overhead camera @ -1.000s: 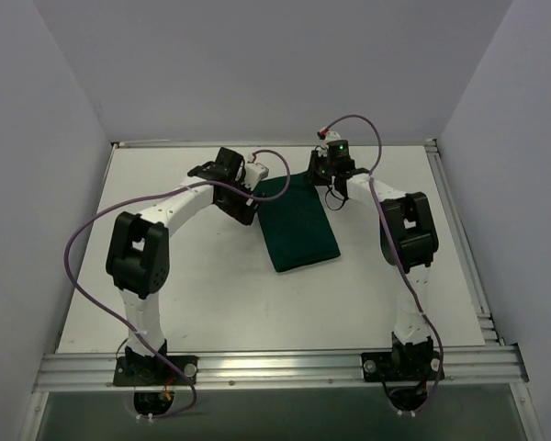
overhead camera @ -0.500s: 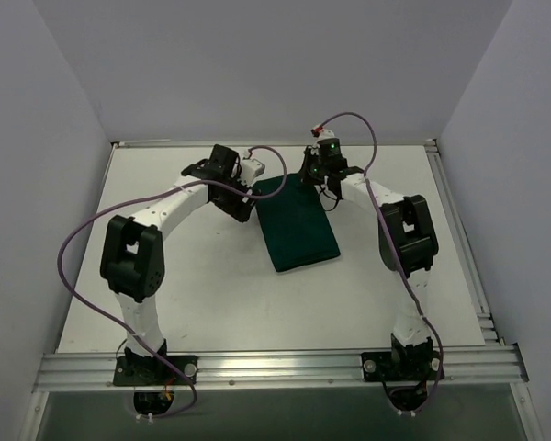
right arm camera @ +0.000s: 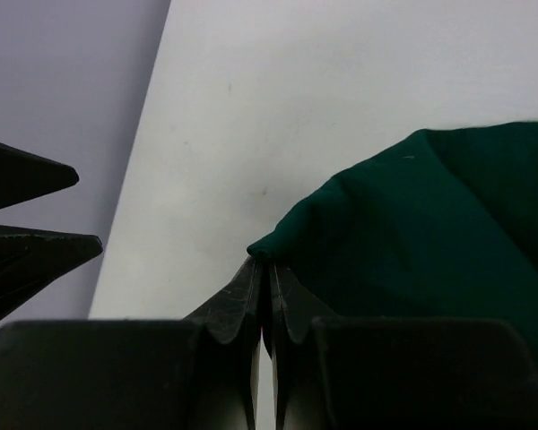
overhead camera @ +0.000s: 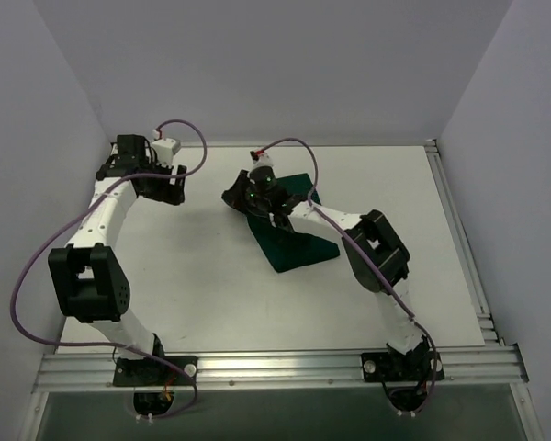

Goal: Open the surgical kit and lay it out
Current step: Open the surgical kit at the center of the board.

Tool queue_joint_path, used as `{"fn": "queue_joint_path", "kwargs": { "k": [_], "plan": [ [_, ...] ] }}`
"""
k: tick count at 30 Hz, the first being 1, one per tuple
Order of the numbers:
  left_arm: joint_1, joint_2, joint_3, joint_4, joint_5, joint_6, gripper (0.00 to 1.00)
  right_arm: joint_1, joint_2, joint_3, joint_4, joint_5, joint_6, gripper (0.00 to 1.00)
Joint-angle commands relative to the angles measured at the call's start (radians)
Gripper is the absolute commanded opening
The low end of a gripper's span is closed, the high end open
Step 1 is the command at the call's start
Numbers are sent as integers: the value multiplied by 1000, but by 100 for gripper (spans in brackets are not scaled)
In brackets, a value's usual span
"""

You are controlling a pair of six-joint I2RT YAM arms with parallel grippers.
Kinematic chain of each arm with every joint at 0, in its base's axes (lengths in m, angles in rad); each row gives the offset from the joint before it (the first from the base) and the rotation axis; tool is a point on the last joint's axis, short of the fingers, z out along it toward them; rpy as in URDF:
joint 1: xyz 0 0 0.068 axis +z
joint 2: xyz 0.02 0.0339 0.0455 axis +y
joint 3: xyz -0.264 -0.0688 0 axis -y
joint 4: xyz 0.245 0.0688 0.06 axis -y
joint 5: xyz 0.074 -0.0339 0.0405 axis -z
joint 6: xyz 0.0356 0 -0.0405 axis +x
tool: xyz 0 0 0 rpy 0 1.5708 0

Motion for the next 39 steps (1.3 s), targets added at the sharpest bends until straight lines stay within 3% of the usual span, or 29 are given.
{"fn": "queue_joint_path", "kwargs": {
  "k": [1,6,7,8,11,18,21,23,27,30,32,34,39],
  "plan": [
    [74,-40,-38,-32,57,33,85,68,94,57,159,40,213,0],
    [180,-51,-72,-30,72,43,85,157,191,130,187,112,270,3],
    [200,-51,-77,-32,75,46,85,185,201,151,172,119,268,10],
    [206,-47,-83,-33,75,53,85,199,229,174,161,119,259,29],
    [212,-31,-87,-30,58,64,86,245,277,279,106,107,239,44],
    [211,19,-60,-29,84,36,88,315,260,400,18,70,111,46],
    [195,50,-32,-38,98,23,88,315,154,342,-37,49,-3,46],
    [172,81,-20,-49,84,17,88,300,33,209,-75,58,-92,47],
    [64,124,-8,-47,-15,20,88,169,-165,-30,-178,41,-156,48],
    [-41,125,-41,-30,-77,36,88,14,-281,-146,-279,89,-242,55],
    [-99,118,-78,-12,-100,50,88,-94,-314,-157,-409,134,-329,62],
    [-146,122,-97,-1,-130,55,88,-201,-314,-190,-433,118,-379,68],
    [-220,132,-118,-4,-187,52,88,-350,-240,-227,-431,-78,-448,69]
  ]
}}
